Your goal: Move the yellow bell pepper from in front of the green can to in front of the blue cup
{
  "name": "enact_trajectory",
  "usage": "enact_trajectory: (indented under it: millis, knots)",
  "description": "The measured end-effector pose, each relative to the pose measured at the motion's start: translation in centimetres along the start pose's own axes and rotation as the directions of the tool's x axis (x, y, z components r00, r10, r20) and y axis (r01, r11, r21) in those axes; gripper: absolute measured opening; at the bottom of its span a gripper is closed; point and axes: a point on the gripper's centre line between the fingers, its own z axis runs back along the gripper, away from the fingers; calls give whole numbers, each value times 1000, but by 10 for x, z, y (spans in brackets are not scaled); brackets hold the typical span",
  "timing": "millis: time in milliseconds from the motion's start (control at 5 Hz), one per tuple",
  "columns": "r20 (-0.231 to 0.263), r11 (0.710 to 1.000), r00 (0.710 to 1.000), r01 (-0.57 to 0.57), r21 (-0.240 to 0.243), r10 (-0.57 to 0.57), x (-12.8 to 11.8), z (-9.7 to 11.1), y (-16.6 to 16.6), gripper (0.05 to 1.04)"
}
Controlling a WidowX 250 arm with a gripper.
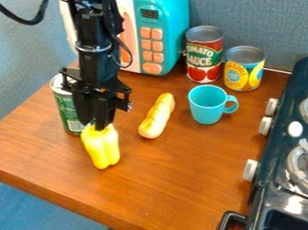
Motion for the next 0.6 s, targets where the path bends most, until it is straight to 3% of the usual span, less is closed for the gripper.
enact_trajectory:
  millis: [200, 400, 600]
  knots:
    - [3, 1000, 1000, -3, 0, 3, 0, 0, 0, 175]
    - [3, 1000, 1000, -4, 0, 4, 0, 0, 0, 107]
    - [9, 1000, 1000, -11, 9, 11, -3, 10, -4, 101]
